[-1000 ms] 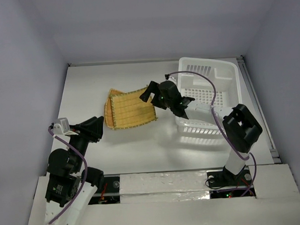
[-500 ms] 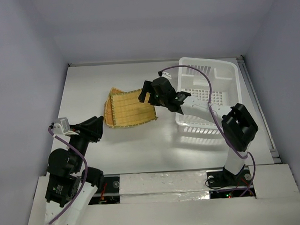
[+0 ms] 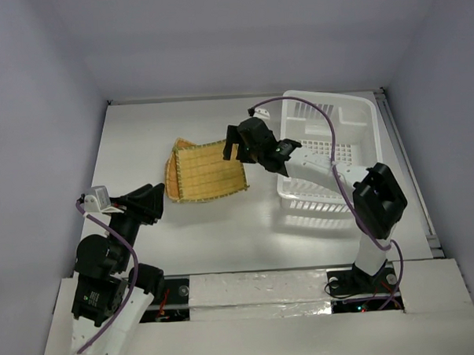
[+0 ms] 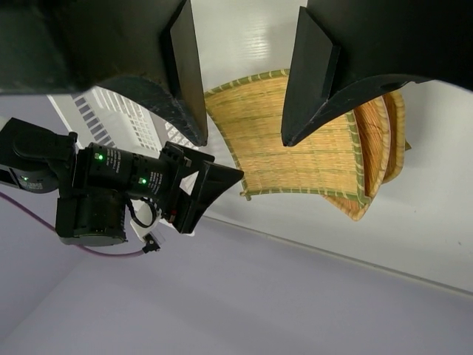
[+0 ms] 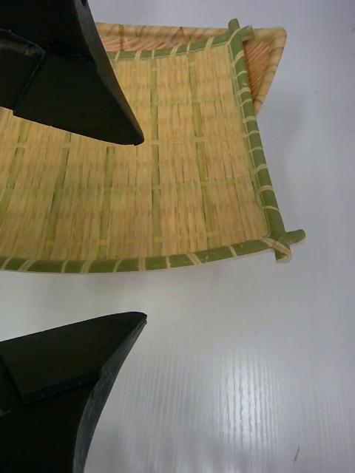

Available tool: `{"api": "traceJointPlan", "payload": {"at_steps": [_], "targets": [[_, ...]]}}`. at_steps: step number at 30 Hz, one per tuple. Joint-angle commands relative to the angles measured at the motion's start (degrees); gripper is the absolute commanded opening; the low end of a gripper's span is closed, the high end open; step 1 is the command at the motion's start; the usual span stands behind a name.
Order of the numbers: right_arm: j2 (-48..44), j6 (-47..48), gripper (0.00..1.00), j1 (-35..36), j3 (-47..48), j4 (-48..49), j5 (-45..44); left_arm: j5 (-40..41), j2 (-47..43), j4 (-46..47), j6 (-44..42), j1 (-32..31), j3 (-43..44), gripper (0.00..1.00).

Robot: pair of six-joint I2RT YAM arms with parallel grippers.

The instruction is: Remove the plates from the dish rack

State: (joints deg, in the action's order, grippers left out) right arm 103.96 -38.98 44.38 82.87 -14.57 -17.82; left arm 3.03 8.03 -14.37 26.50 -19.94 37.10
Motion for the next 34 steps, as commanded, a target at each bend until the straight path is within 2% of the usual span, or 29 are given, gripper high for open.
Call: {"api": "traceJointPlan", "payload": {"at_steps": [1, 3, 5, 6, 7, 8, 9, 10, 15, 17, 19, 20, 21, 24, 30, 34], "targets": [[-3.23, 1.98, 1.0, 0.71, 2.82, -1.07, -2.74, -0.83, 0.58, 3.21, 0.22, 0.61, 0.51, 0.42], [-5.07, 2.15, 0.98, 0.71, 2.3, -1.25, -3.71, -0.83, 0.67, 3.21, 0.22, 0.61, 0.43, 0.43], [-9.97, 2.77, 0.89, 0.71, 0.03, 0.06, -4.84, -0.83, 0.67, 2.95, 0.22, 0.61, 0.43, 0.45], [-12.27, 3.12, 0.62, 0.71, -1.12, 0.85, -5.29, -0.83, 0.84, 2.86, 0.22, 0.61, 0.51, 0.47], [-12.29, 3.82, 0.41, 0.71, -2.18, 1.73, -5.29, -0.83, 1.02, 2.68, 0.04, 0.61, 0.69, 0.49], [-19.78, 4.26, 0.21, 0.71, -4.45, 3.04, -6.34, -0.83, 1.46, 2.68, -0.05, 0.61, 0.78, 0.51], [-22.46, 4.87, 0.0, 0.71, -5.52, 3.66, -6.61, -1.09, 1.55, 2.59, -0.13, 0.61, 0.78, 0.53], [-25.19, 6.71, 0.0, 0.71, -6.57, 4.19, -6.78, -1.35, 1.63, 2.77, -0.22, 0.61, 0.87, 0.57], [-42.32, 11.64, 0.0, 0.71, -15.25, 4.2, -11.16, -2.59, 2.16, 3.3, -0.92, 0.61, 1.04, 0.69], [-51.2, 12.7, 0.05, 0.71, -18.17, 3.15, -13.1, -2.24, 2.6, 3.3, -1.28, 0.61, 1.48, 0.74], [-59.96, 13.4, 0.23, 0.71, -22.37, 2.53, -16.09, -2.15, 3.21, 3.47, -1.63, 0.61, 1.74, 0.77], [-62.8, 13.49, 0.35, 0.71, -23.79, 2.44, -16.1, -1.97, 3.57, 3.56, -1.72, 0.61, 1.92, 0.78], [-65.44, 13.32, 0.63, 0.71, -25.11, 2.18, -17.84, -1.89, 3.83, 3.65, -1.8, 0.61, 2.1, 0.79], [-73.62, 11.74, 0.92, 0.71, -28.9, 0.07, -21.71, -1.45, 5.59, 3.65, -2.86, 0.61, 3.76, 0.81], [-81.8, 9.54, 0.94, 0.71, -36.28, -0.55, -22.35, 0.22, 7.79, 2.59, -4.88, 0.61, 7.37, 0.82], [-81.9, 9.45, 0.94, 0.71, -38.31, 0.07, -22.25, 1.37, 8.84, 2.33, -3.83, 0.61, 6.06, 0.88]]}}
